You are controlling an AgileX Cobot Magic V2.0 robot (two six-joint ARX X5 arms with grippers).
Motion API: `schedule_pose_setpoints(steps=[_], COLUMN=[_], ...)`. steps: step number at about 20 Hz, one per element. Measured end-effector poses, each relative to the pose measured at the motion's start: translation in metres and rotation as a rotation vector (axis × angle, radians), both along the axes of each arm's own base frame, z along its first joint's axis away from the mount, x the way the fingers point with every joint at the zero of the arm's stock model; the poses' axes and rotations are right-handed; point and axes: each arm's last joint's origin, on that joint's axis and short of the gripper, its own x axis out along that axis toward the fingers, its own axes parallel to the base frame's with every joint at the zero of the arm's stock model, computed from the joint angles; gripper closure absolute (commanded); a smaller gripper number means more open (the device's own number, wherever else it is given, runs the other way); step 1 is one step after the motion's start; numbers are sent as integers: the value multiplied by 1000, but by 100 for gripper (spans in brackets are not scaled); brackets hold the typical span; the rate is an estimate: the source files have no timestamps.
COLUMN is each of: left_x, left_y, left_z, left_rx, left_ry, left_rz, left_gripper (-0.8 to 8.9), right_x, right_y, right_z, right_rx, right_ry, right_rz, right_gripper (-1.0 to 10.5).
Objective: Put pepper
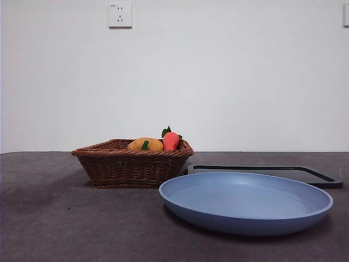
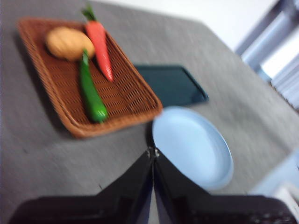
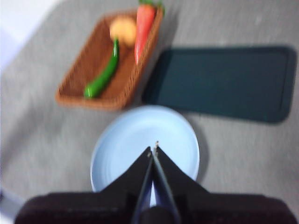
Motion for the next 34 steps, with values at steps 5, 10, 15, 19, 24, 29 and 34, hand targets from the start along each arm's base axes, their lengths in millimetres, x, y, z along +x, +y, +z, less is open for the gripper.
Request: schedule_pose_setpoints(steps=[5, 10, 15, 19, 24, 29, 34], left_x=[-4, -4, -4, -3, -3, -3, -3], left_y=[-11, -12, -12, -12, -12, -12, -12], left_z=[12, 11, 11, 12, 14, 14, 14], left_rx=[91, 106, 106, 105, 98, 96, 96], left_ry=[6, 3, 3, -9, -23, -22, -22], left_rz=[-129, -134, -139, -137, -138, -139, -138], left_gripper=[807, 453, 423, 423, 423, 423, 423], right_x=[-1, -1, 3, 17, 59, 104, 131], right_y=[2, 2, 2, 4, 8, 21, 37], right_z=[-2, -2, -4, -12, -38, -81, -121], right_rx=[-121, -136, -121, -118, -119, -132, -194], right_ry=[137, 127, 159, 230, 366, 493, 574], right_rz=[118, 133, 118, 115, 116, 145, 170], right_gripper=[941, 711, 633, 635, 636, 639, 663])
